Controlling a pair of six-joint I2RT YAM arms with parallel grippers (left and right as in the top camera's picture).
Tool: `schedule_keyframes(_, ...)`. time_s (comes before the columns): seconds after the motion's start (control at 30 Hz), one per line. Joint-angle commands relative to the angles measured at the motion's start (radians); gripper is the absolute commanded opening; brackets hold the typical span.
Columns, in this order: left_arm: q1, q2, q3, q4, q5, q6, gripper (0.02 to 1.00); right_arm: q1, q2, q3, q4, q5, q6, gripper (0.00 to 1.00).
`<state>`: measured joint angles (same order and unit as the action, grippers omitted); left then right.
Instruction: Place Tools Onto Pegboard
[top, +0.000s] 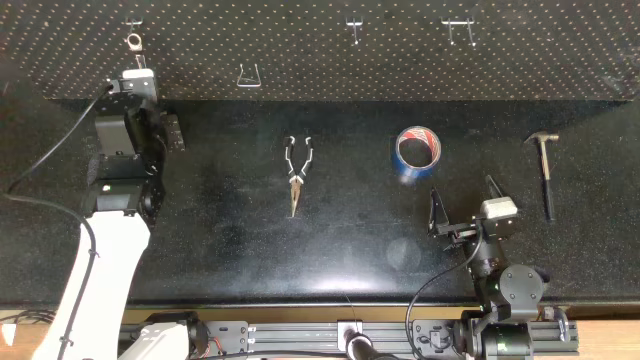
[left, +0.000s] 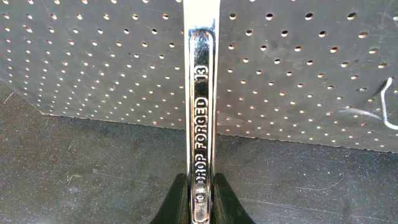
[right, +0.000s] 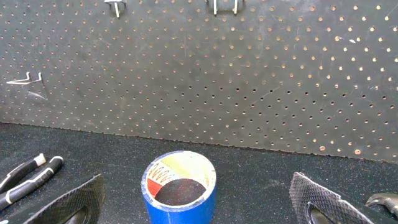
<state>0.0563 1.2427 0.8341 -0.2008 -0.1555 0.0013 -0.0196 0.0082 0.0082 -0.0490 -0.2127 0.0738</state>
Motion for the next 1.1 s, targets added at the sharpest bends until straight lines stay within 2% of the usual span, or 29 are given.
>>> schedule_keyframes(0.03, 0.003, -0.037, 0.031, -0.002, 0.006, -0.002, 0.029, -0.004, -0.006, -0.004, -0.002, -0.009, 0.004, 0.976)
schedule_keyframes(0.3, 0.005, -0.063, 0.031, -0.046, -0.036, -0.006, 0.029, -0.004, -0.006, -0.004, -0.002, -0.009, 0.004, 0.976)
schedule_keyframes(0.43, 0.007, -0.063, 0.031, -0.053, -0.099, -0.043, 0.029, -0.004, -0.006, -0.004, -0.002, -0.009, 0.004, 0.976)
schedule_keyframes(0.63, 0.010, -0.021, 0.031, -0.041, -0.094, -0.047, 0.029, -0.004, -0.006, -0.004, -0.002, -0.009, 0.004, 0.974)
schedule_keyframes(0.73, 0.009, 0.043, 0.031, 0.063, -0.061, -0.047, 0.029, -0.004, -0.006, -0.004, -0.002, -0.009, 0.004, 0.976)
schedule_keyframes(0.97, 0.009, 0.112, 0.031, 0.079, -0.050, -0.050, 0.029, -0.004, -0.006, -0.004, -0.002, -0.009, 0.004, 0.976)
schedule_keyframes(1.1, 0.004, 0.084, 0.031, 0.078, 0.062, -0.049, 0.029, -0.004, -0.006, -0.004, -0.002, -0.009, 0.004, 0.976)
